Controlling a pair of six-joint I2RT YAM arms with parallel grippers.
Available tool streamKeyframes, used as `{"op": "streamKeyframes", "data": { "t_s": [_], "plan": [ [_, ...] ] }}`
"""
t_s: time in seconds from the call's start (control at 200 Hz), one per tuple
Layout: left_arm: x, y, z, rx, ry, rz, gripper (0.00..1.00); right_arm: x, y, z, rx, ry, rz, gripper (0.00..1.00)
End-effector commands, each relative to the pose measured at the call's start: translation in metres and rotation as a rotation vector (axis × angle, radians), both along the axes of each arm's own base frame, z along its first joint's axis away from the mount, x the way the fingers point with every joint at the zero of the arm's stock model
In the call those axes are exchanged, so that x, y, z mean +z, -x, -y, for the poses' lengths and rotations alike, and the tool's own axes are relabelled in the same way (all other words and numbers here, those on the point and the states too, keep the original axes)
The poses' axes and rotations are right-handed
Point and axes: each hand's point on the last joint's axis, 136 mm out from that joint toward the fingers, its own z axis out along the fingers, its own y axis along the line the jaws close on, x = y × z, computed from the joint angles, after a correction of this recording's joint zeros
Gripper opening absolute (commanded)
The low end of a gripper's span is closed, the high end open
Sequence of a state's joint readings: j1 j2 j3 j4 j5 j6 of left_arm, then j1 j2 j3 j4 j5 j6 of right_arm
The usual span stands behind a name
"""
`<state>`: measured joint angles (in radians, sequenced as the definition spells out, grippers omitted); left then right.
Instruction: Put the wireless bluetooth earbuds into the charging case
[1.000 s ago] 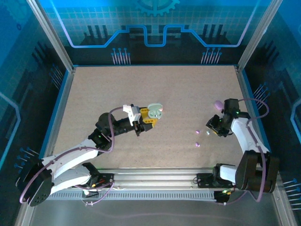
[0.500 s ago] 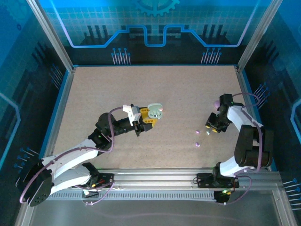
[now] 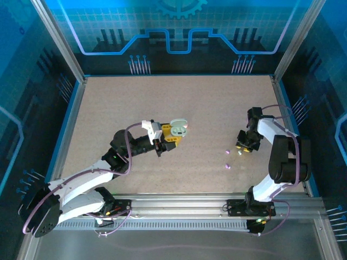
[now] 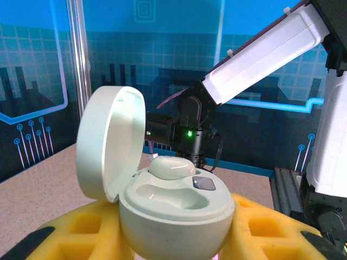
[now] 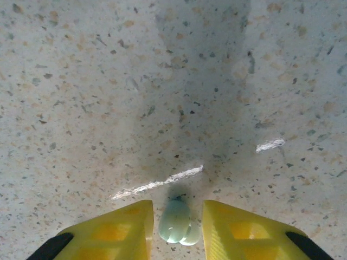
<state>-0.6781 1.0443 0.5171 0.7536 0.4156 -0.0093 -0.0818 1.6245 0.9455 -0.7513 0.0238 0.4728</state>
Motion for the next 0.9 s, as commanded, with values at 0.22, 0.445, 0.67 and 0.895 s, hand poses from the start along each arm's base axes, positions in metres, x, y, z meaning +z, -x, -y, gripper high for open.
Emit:
{"op": "streamKeyframes", "data": {
  "t_s": [0.22,0.445,0.67,0.895],
  "plan": [
    [0.012,0.002,-0.001,0.002,0.030,0.023,0.26,-0.007,0.000,-0.005,0.041,0.012,-0.042,0.29],
    [0.012,0.002,-0.001,0.004,0.028,0.023,0.26,-0.011,0.000,-0.004,0.049,0.020,-0.055,0.26],
    [0.013,0.002,-0.001,0.004,0.029,0.022,0.26,-0.014,-0.002,-0.003,0.059,0.026,-0.066,0.26],
    [0.013,0.002,-0.001,0.004,0.028,0.020,0.26,-0.010,-0.003,-0.006,0.070,0.026,-0.052,0.21]
  ]
}}
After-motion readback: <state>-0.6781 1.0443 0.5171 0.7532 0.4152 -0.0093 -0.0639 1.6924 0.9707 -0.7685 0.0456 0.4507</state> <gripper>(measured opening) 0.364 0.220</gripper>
